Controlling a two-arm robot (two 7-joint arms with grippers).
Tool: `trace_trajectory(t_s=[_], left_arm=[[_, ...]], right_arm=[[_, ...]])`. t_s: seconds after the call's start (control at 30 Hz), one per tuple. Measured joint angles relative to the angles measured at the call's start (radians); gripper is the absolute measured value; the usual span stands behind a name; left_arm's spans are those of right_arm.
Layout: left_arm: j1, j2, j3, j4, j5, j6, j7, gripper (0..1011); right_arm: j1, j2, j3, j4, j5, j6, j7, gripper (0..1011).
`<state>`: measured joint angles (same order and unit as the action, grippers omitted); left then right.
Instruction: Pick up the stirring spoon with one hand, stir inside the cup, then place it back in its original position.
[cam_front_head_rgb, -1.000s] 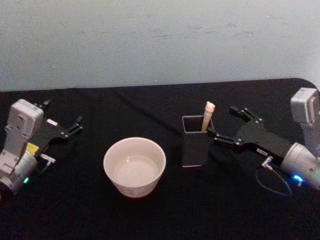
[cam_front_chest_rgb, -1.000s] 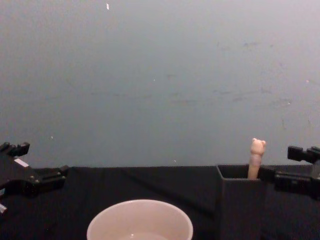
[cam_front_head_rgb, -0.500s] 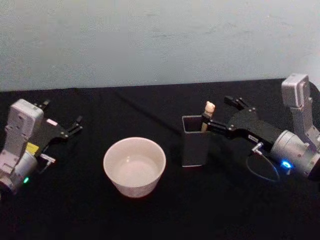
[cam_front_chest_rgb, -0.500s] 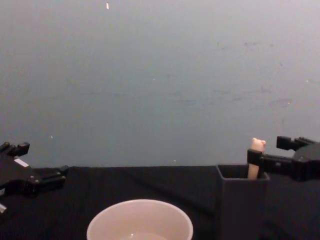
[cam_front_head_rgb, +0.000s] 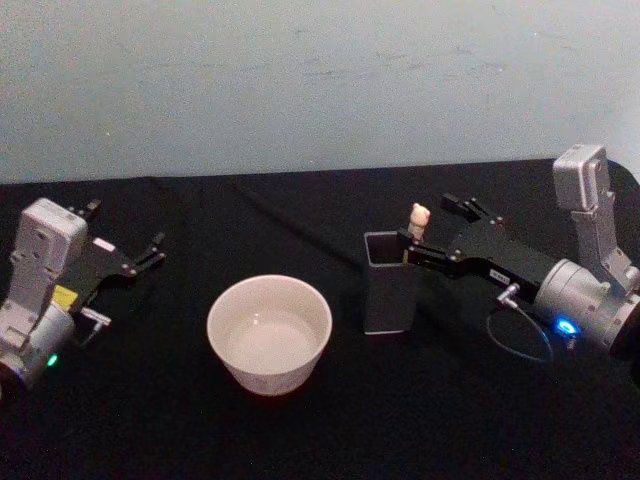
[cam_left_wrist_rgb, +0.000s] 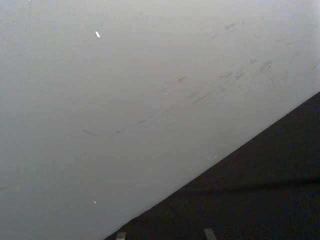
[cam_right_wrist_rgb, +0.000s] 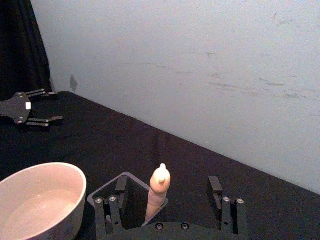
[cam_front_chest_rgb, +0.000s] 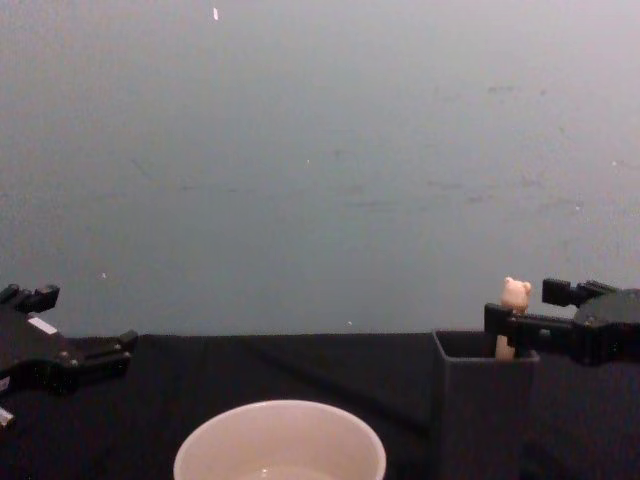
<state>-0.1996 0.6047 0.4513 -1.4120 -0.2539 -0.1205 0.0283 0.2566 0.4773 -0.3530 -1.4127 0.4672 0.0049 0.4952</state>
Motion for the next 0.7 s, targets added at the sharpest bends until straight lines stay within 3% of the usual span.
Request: trace_trajectory(t_s=[0.7], left_arm=[[0.0,0.0,0.0,0.0,0.0,0.0,0.0,1001]], right_arm=[[0.001,-0.001,0.0,0.001,0.0,0.006,-0.002,1000]])
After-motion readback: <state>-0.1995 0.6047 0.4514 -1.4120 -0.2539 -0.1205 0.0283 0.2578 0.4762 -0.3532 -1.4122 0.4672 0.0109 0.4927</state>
